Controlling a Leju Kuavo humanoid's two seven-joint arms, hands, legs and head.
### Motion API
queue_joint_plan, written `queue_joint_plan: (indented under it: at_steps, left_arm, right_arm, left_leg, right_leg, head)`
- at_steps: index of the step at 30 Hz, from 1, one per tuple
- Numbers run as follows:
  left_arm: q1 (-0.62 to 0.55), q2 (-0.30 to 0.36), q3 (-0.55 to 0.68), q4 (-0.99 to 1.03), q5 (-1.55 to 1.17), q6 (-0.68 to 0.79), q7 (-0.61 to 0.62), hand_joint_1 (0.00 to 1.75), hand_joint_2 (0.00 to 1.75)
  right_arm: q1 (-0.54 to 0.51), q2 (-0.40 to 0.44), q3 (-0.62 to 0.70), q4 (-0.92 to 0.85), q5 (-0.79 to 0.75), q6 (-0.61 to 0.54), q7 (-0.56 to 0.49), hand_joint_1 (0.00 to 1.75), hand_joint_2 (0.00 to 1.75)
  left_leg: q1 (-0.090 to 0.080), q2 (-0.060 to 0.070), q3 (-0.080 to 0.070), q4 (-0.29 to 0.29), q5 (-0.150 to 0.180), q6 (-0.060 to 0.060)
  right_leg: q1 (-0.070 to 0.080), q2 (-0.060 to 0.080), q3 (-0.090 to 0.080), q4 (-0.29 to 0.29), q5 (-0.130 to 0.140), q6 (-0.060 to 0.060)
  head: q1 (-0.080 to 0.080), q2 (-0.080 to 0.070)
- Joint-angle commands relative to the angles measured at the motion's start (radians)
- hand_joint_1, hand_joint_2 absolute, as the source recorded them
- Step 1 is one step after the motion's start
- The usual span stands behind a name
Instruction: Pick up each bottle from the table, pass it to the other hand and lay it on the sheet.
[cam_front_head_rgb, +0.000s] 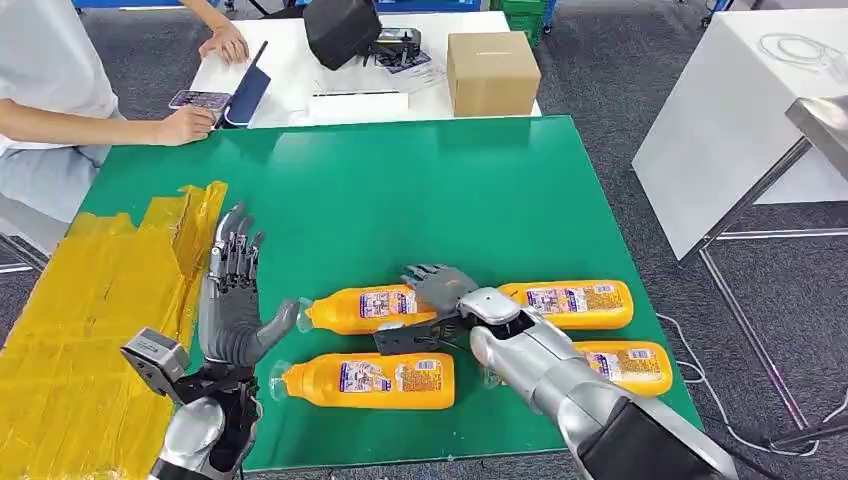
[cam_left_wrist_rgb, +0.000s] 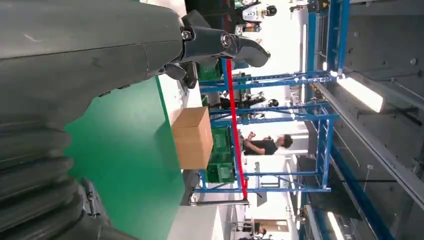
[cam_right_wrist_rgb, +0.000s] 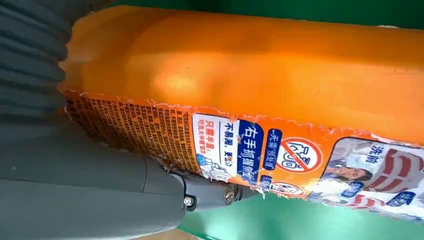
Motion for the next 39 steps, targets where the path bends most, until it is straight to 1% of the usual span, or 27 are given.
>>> queue_joint_plan:
  at_steps: [1,2,4,5,6,7,8,10,11,12,13,14,18,19,20,23,27,28,29,31,33,35,36,37,39]
  left_arm:
    - [-0.038,-0.003,-0.013,0.063,0.006,0.000,0.006,0.00,1.75]
    - [-0.035,-0.002,-0.012,0.060,0.007,0.000,0.007,0.00,1.75]
    - [-0.029,-0.002,-0.010,0.053,0.007,0.000,0.008,0.00,1.75]
    - [-0.021,-0.001,-0.007,0.046,0.006,-0.001,0.011,0.00,1.75]
    - [-0.017,-0.001,-0.007,0.042,0.006,-0.003,0.012,0.00,1.75]
    - [-0.011,-0.001,-0.005,0.035,0.005,-0.003,0.013,0.00,1.75]
    - [-0.007,0.000,-0.005,0.031,0.004,-0.003,0.013,0.00,1.75]
    - [0.005,0.003,-0.004,0.014,0.003,-0.003,0.014,0.00,1.75]
    - [0.007,0.004,-0.004,0.009,0.002,-0.003,0.014,0.00,1.75]
    - [0.011,0.005,-0.004,0.003,0.000,-0.003,0.015,0.00,1.75]
    - [0.011,0.005,-0.004,0.003,0.000,-0.003,0.015,0.00,1.75]
    - [0.011,0.005,-0.004,0.003,0.000,-0.003,0.015,0.00,1.75]
    - [0.011,0.005,-0.004,0.003,0.000,-0.003,0.015,0.00,1.75]
    - [0.008,0.009,-0.010,0.006,-0.007,-0.008,0.016,0.00,1.75]
    - [0.009,0.007,-0.011,0.007,-0.007,-0.007,0.016,0.00,1.75]
    - [0.008,0.007,-0.013,0.012,-0.007,-0.007,0.016,0.00,1.75]
    - [0.008,0.007,-0.014,0.017,-0.007,-0.005,0.016,0.00,1.75]
    - [0.009,0.006,-0.015,0.018,-0.006,-0.004,0.016,0.00,1.75]
    - [0.009,0.007,-0.016,0.019,-0.006,-0.003,0.016,0.00,1.75]
    - [0.009,0.008,-0.026,0.022,-0.007,-0.003,0.016,0.00,1.75]
    - [0.007,0.011,-0.041,0.028,-0.011,-0.001,0.013,0.00,1.75]
    - [0.007,0.013,-0.053,0.032,-0.015,0.007,0.010,0.00,1.75]
    - [0.008,0.013,-0.057,0.033,-0.016,0.011,0.009,0.00,1.75]
    - [0.008,0.014,-0.060,0.033,-0.016,0.013,0.010,0.00,1.75]
    - [0.004,0.016,-0.069,0.039,-0.016,0.015,0.024,0.00,1.75]
  right_arm:
    - [-0.043,0.014,0.069,0.095,0.023,-0.018,0.037,0.87,1.75]
    - [-0.040,0.016,0.066,0.095,0.027,-0.041,0.039,1.29,1.75]
    - [-0.035,0.018,0.058,0.089,0.030,-0.075,0.042,1.64,1.75]
    - [-0.028,0.020,0.046,0.080,0.033,-0.113,0.046,1.75,1.75]
    - [-0.022,0.020,0.033,0.071,0.029,-0.137,0.047,1.73,1.75]
    - [-0.007,0.017,0.005,0.047,0.017,-0.194,0.040,1.75,1.75]
    - [0.002,0.017,-0.012,0.036,0.006,-0.216,0.033,1.75,1.75]
    - [0.037,0.005,-0.067,-0.017,-0.026,-0.307,0.009,1.75,1.75]
    - [0.046,0.001,-0.078,-0.031,-0.030,-0.328,0.003,1.75,1.75]
    - [0.053,-0.004,-0.082,-0.042,-0.029,-0.326,0.002,1.75,1.75]
    - [0.053,-0.004,-0.082,-0.042,-0.029,-0.326,0.002,1.75,1.75]
    - [0.053,-0.004,-0.082,-0.042,-0.029,-0.326,0.002,1.75,1.75]
    - [0.053,-0.004,-0.082,-0.042,-0.029,-0.326,0.002,1.75,1.75]
    - [0.105,-0.003,-0.187,-0.123,-0.087,-0.452,-0.034,1.75,1.75]
    - [0.120,-0.012,-0.206,-0.118,-0.086,-0.537,-0.052,1.75,1.75]
    - [0.140,-0.030,-0.222,-0.143,-0.087,-0.527,-0.064,1.75,1.75]
    - [0.157,-0.024,-0.252,-0.158,-0.074,-0.545,-0.076,1.75,1.75]
    - [0.168,-0.019,-0.282,-0.170,-0.067,-0.580,-0.094,1.75,1.75]
    - [0.183,-0.011,-0.317,-0.193,-0.071,-0.638,-0.122,1.75,1.75]
    - [0.225,-0.004,-0.381,-0.256,-0.108,-0.719,-0.188,1.75,1.75]
    - [0.267,0.000,-0.441,-0.337,-0.161,-0.759,-0.238,1.75,1.75]
    - [0.316,0.016,-0.533,-0.429,-0.207,-0.759,-0.290,1.75,1.75]
    - [0.325,0.019,-0.547,-0.443,-0.218,-0.759,-0.297,1.75,1.75]
    - [0.341,0.027,-0.571,-0.470,-0.248,-0.759,-0.310,1.75,1.75]
    - [0.373,0.036,-0.599,-0.525,-0.341,-0.737,-0.357,1.75,1.75]
  left_leg:
    - [0.000,-0.001,0.002,-0.001,0.000,0.000]
    - [0.000,-0.001,0.002,0.000,0.000,0.000]
    - [0.000,-0.001,0.002,0.000,-0.001,0.000]
    - [0.001,0.000,0.003,0.000,-0.001,0.000]
    - [0.000,0.000,0.003,0.000,-0.001,0.000]
    - [0.001,0.000,0.002,0.000,-0.001,0.000]
    - [0.000,0.000,0.002,-0.001,-0.001,0.000]
    - [0.000,0.000,0.003,-0.001,-0.001,0.000]
    - [0.000,0.000,0.002,-0.001,-0.001,0.000]
    - [0.000,0.000,0.001,-0.001,0.000,0.000]
    - [0.001,0.000,0.005,0.000,-0.002,0.000]
    - [0.000,0.000,0.001,0.000,-0.001,0.000]
    - [0.000,0.000,0.001,0.000,0.000,0.000]
    - [0.000,0.000,0.001,0.000,-0.001,0.000]
    - [0.001,0.001,0.002,0.000,-0.001,0.000]
    - [0.000,-0.002,0.001,0.000,0.000,0.000]
    - [0.001,-0.001,0.002,-0.001,-0.001,0.001]
    - [0.001,-0.001,0.004,0.000,-0.002,0.001]
    - [0.000,-0.001,0.001,0.000,0.000,0.000]
    - [0.000,-0.001,0.001,-0.001,-0.001,0.000]
    - [0.001,-0.001,0.003,0.000,-0.002,0.000]
    - [0.001,-0.002,0.003,0.000,-0.002,0.000]
    - [0.000,-0.002,0.000,-0.001,0.000,0.000]
    - [0.000,-0.002,0.001,0.000,-0.001,0.000]
    - [0.000,-0.002,0.001,0.000,-0.001,0.000]
  right_leg:
    - [0.000,-0.002,0.003,-0.001,-0.001,-0.001]
    - [0.000,-0.002,0.002,-0.001,-0.001,-0.001]
    - [0.001,-0.002,0.003,-0.001,-0.001,-0.001]
    - [0.001,-0.001,0.004,-0.001,-0.001,-0.001]
    - [0.001,-0.002,0.003,-0.001,-0.001,-0.001]
    - [0.001,-0.001,0.003,-0.001,-0.001,-0.001]
    - [0.000,-0.001,0.002,-0.001,-0.001,-0.001]
    - [0.001,-0.001,0.003,-0.001,-0.001,-0.001]
    - [0.001,-0.001,0.002,-0.001,-0.001,-0.001]
    - [0.000,-0.001,0.002,-0.001,-0.001,-0.001]
    - [0.002,-0.002,0.006,-0.002,-0.002,-0.002]
    - [0.001,-0.001,0.002,-0.001,-0.001,-0.001]
    - [0.000,-0.001,0.001,0.000,0.000,-0.001]
    - [0.001,-0.001,0.002,-0.001,-0.001,-0.001]
    - [0.001,-0.001,0.003,-0.001,-0.001,-0.001]
    - [0.000,-0.003,0.002,-0.001,-0.001,-0.001]
    - [0.001,-0.003,0.004,-0.002,-0.001,-0.001]
    - [0.001,-0.003,0.006,-0.002,-0.001,-0.001]
    - [0.000,-0.002,0.001,-0.001,-0.001,-0.001]
    - [0.000,-0.002,0.002,-0.001,-0.001,-0.001]
    - [0.001,-0.003,0.005,-0.002,-0.002,-0.002]
    - [0.001,-0.004,0.005,-0.002,-0.002,-0.002]
    - [0.000,-0.003,0.001,-0.001,-0.001,-0.001]
    - [0.001,-0.004,0.003,-0.001,-0.002,-0.001]
    - [0.000,-0.003,0.002,-0.001,-0.001,-0.001]
  head:
    - [0.000,0.000]
    - [0.000,0.000]
    - [0.000,0.000]
    - [0.000,0.000]
    - [0.000,0.000]
    - [0.000,0.000]
    - [0.000,0.000]
    - [0.000,0.000]
    - [0.000,0.000]
    - [0.000,0.000]
    - [0.000,0.000]
    - [0.000,0.000]
    - [0.000,0.000]
    - [0.000,0.000]
    - [0.000,0.000]
    - [0.001,0.000]
    - [0.000,0.000]
    - [0.000,0.000]
    - [0.000,0.000]
    - [0.000,0.000]
    - [0.000,0.000]
    - [0.000,0.000]
    - [0.000,0.000]
    - [0.000,0.000]
    - [0.000,0.000]
